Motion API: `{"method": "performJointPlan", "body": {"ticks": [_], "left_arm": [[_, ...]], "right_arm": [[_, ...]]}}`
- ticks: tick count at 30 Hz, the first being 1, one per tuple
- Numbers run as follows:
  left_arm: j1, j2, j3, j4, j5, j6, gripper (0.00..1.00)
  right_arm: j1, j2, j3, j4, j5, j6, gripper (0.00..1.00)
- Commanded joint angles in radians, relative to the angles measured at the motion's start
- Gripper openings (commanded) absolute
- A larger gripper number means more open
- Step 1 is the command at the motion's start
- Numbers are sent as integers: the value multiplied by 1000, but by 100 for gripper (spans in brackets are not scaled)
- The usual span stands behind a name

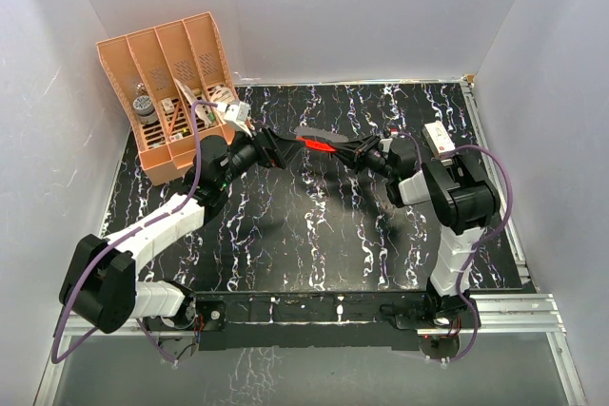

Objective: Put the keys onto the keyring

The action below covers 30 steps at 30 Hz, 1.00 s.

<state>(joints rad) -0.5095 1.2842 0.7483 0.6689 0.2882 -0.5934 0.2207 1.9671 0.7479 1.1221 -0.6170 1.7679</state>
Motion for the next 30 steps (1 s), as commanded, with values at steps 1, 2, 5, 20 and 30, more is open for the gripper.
{"method": "performJointPlan", "body": {"ticks": [1,2,5,20,30], "left_arm": [[2,-22,-3,7,-6,9,99],[2,-24,-5,9,-6,8,99],[2,-32,-18,16,-9,7,99],[2,-63,-47,15,-23,25,99],[3,-62,-57,20,-23,30,99]], "right_arm": [[0,-110,-21,-153,-15,-145,0],[0,-117,-35,-155,-19,-146,0],[1,-136,-71,-192,-32,-171,0],[76,-59,87,-344,-87,-338,0],[92,-119,4,-438,-95,-404,0]]}}
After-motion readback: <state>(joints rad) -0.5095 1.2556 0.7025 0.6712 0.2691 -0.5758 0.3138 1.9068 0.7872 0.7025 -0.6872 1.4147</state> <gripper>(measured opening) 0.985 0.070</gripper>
